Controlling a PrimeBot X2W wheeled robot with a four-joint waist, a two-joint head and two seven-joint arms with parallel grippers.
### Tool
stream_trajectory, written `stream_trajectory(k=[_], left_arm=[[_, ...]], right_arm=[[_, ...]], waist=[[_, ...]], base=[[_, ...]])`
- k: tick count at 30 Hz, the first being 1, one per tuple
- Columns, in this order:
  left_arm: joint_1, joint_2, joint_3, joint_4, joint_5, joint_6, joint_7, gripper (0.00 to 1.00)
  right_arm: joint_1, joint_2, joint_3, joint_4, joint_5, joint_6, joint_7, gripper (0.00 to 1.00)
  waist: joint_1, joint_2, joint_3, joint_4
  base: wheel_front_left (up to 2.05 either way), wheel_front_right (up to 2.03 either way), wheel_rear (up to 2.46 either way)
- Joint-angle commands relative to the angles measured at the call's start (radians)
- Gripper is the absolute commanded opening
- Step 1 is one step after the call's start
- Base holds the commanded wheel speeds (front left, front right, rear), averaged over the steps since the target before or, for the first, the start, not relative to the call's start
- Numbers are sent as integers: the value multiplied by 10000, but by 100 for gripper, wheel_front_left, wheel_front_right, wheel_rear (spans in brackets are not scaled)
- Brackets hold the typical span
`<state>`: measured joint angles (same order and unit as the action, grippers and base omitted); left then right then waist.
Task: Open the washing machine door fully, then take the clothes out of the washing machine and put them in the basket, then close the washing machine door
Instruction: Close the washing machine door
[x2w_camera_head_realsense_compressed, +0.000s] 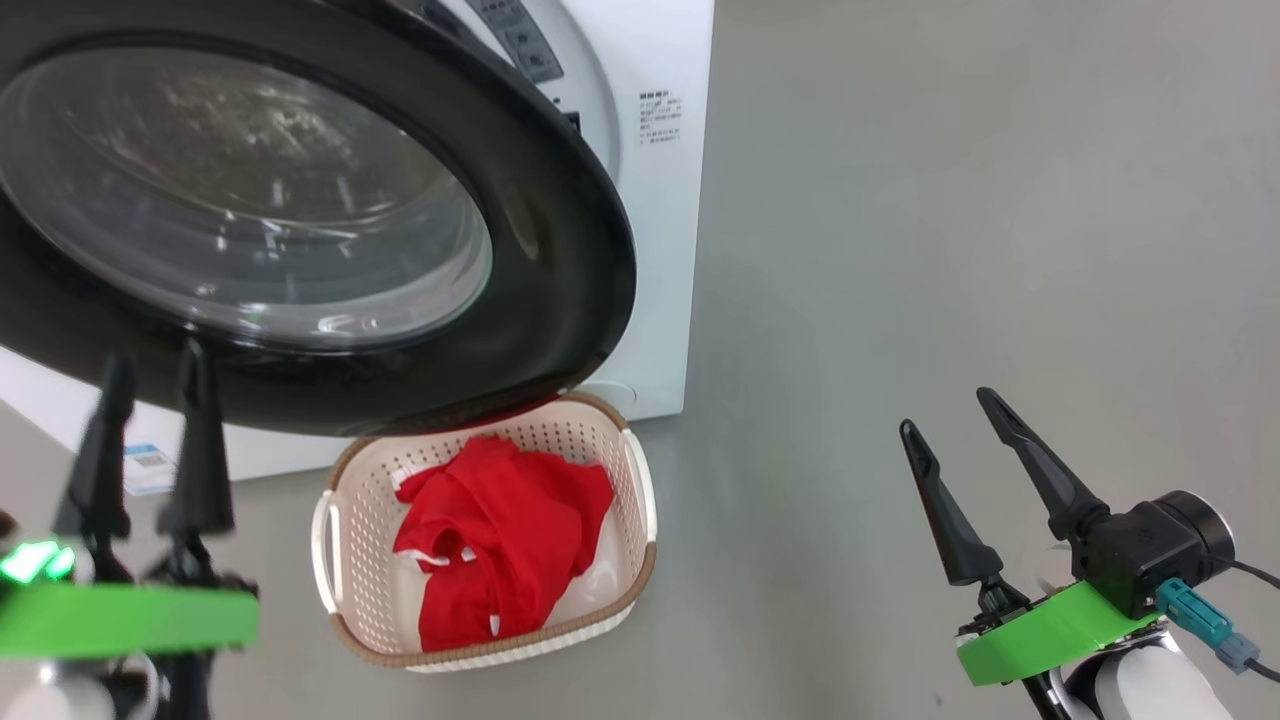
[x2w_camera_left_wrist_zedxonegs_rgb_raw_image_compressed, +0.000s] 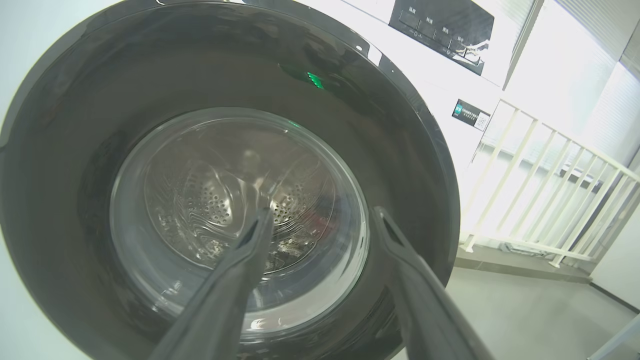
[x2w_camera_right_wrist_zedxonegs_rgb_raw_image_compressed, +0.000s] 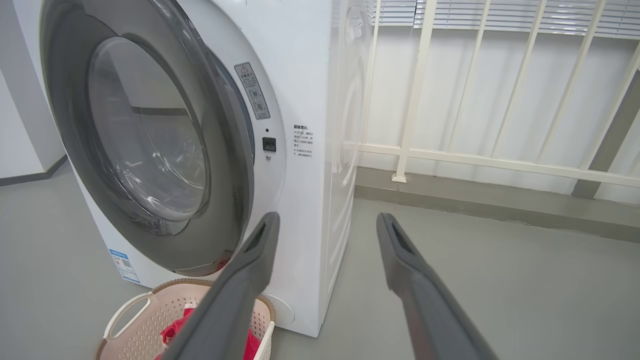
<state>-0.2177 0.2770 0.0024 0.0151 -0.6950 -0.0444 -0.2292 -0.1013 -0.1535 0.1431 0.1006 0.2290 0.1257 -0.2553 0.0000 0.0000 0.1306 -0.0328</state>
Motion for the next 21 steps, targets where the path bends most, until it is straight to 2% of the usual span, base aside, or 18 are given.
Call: stream_trajectory(k=[1, 9, 14, 21], left_arm=[[126, 401, 268, -185, 443, 5, -140, 100], [1175, 149, 93, 126, 1853, 7, -313, 100], [1812, -371, 534, 74, 2910, 20, -321, 100], [2756, -1007, 1282, 129, 4038, -294, -323, 100]], right_arm=[[33, -39, 156, -279, -36, 50, -65, 100], [281, 47, 51, -346, -28, 50, -65, 100], [517, 109, -61, -434, -48, 50, -65, 100], [826, 213, -203, -541, -58, 50, -65, 100]], waist=[[0, 0, -191, -9], [0, 0, -567, -59], [0, 0, -837, -98], [0, 0, -1175, -203]], base=[[0, 0, 0], [0, 0, 0], [0, 0, 0], [0, 0, 0]])
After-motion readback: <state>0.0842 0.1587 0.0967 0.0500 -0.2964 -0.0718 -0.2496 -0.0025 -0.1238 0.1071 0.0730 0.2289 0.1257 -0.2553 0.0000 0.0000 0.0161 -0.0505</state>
